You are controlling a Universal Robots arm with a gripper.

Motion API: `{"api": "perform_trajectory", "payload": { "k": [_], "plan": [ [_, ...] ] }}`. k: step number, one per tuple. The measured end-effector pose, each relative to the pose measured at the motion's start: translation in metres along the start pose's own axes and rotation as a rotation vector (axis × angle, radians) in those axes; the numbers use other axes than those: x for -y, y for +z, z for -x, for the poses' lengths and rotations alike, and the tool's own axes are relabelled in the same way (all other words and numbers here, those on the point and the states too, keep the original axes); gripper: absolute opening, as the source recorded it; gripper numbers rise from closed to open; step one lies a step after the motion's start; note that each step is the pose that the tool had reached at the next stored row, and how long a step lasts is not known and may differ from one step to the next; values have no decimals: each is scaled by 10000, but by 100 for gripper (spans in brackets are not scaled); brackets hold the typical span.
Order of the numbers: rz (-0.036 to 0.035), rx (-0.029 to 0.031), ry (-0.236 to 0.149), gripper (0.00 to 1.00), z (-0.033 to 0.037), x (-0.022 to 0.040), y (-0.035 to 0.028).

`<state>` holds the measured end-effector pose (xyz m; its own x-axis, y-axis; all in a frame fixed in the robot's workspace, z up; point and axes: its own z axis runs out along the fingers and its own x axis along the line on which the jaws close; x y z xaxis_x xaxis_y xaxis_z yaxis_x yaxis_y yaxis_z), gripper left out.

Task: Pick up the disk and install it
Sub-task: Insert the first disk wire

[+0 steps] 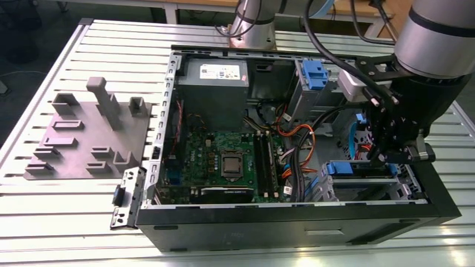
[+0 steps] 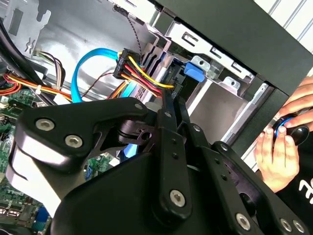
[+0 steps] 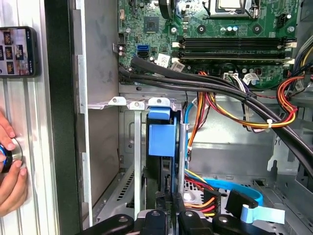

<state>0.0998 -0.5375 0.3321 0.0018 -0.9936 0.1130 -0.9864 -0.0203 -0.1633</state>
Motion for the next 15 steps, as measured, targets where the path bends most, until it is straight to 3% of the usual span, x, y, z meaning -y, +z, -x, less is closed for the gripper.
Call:
{"api": "perform_trajectory", "payload": {
  "k": [15],
  "plan": [
    [34,-46,296,16,5,6,22]
  ]
}}
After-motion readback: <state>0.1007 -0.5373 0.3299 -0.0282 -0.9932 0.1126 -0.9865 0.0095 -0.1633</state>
